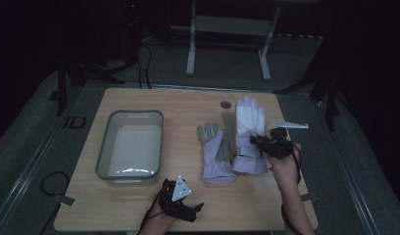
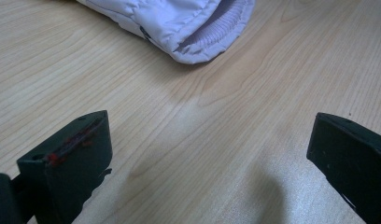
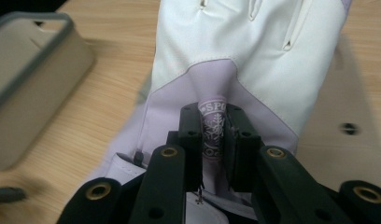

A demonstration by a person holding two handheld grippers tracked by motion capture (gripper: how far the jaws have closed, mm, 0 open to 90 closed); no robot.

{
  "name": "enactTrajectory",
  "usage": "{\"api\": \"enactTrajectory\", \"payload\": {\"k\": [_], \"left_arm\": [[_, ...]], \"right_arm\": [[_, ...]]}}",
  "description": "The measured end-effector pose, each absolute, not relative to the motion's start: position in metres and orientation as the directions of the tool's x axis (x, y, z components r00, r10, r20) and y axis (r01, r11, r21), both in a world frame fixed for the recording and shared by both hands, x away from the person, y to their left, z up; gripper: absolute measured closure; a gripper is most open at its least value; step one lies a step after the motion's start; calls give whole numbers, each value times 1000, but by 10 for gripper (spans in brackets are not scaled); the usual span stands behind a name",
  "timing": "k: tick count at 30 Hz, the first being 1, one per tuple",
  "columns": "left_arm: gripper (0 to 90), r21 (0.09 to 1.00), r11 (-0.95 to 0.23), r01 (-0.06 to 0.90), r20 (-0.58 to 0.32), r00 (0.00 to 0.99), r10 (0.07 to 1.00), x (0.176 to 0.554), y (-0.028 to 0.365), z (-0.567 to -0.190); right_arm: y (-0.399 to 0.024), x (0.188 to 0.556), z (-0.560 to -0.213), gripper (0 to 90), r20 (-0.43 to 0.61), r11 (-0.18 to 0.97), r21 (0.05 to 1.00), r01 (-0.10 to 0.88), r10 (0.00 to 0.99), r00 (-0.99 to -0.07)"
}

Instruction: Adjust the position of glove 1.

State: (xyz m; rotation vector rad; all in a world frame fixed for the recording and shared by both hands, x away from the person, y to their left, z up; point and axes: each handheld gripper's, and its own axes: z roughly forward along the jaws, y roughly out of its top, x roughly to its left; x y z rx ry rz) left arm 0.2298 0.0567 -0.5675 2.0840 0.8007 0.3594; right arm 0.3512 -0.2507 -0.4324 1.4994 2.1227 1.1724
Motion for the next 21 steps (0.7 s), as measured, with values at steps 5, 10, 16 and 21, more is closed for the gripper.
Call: {"api": "enactTrajectory", "payload": {"k": [5,10,16,21], "left_arm": [[1,801,-435,412,-32,754,657,230,56,-568],[1,802,-433,411,-32,753,657,230,56,-568],[1,801,-437,409,-30,757,653,230,56,-567],[1,800,-436,412,-33,756,654,230,56,-567]], "right_arm": [[-218,347,-433,788,241,119,737,666,874,-423],[-188,343,-435,785,235,135,735,665,869,-436],[-171,350,-449,785,225,158,709,687,873,-433],[-166,364,-470,779,218,163,663,731,891,-397]]}}
